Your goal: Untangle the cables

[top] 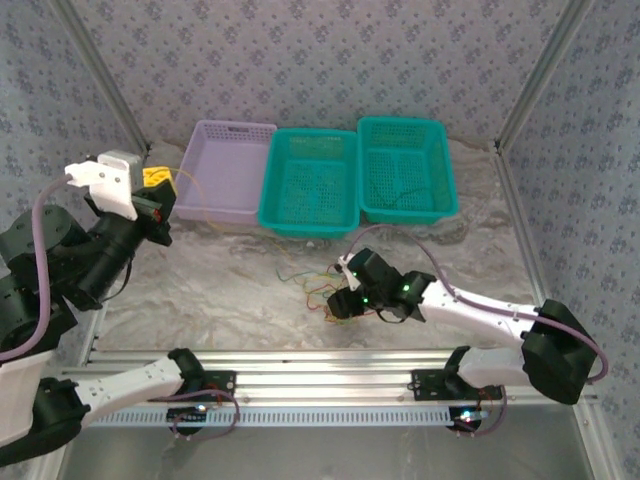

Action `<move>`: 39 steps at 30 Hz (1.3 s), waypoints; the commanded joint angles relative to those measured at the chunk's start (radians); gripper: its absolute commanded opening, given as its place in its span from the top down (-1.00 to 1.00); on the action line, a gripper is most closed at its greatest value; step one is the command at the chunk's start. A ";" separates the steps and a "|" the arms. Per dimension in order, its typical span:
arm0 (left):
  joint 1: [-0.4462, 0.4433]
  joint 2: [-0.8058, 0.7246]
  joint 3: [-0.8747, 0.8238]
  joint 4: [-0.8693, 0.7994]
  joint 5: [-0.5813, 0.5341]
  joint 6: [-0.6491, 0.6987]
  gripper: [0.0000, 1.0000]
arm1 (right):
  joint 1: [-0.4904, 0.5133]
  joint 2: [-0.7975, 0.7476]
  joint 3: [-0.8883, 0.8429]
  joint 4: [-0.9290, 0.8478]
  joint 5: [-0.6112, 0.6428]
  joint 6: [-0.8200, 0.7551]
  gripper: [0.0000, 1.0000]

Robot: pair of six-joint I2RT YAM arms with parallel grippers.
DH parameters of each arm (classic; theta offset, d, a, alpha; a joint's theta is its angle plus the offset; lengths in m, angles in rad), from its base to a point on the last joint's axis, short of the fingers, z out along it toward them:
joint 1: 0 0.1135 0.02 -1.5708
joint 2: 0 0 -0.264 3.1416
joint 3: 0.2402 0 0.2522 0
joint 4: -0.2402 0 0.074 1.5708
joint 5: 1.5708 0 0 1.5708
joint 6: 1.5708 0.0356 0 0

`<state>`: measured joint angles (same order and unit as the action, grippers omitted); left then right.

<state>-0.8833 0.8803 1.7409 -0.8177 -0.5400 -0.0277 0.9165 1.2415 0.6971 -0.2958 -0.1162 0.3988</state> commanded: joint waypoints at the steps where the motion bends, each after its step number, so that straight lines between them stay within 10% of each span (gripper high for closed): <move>1: 0.004 -0.018 -0.024 0.058 -0.014 -0.011 1.00 | 0.017 0.054 -0.005 -0.061 0.069 -0.006 -0.03; 8: 0.003 -0.028 -0.035 0.049 -0.018 -0.014 1.00 | 0.016 0.089 0.008 -0.082 0.207 -0.009 0.06; 13: 0.003 -0.038 -0.063 0.049 -0.027 -0.018 1.00 | 0.001 0.129 0.023 -0.077 0.191 -0.004 0.57; 22: 0.004 -0.038 -0.065 0.043 -0.032 -0.003 1.00 | -0.012 -0.101 -0.006 -0.107 0.154 0.005 -0.19; 30: 0.004 -0.040 -0.082 0.049 -0.032 -0.008 1.00 | -0.204 -0.096 -0.040 -0.142 0.020 -0.015 -0.16; 39: 0.003 -0.037 -0.085 0.050 -0.031 -0.010 1.00 | -0.139 -0.001 -0.075 -0.069 -0.026 -0.012 0.03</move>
<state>-0.8833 0.8455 1.6596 -0.8036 -0.5518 -0.0353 0.7704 1.2251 0.6373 -0.3847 -0.1036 0.3920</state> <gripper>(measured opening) 0.067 0.503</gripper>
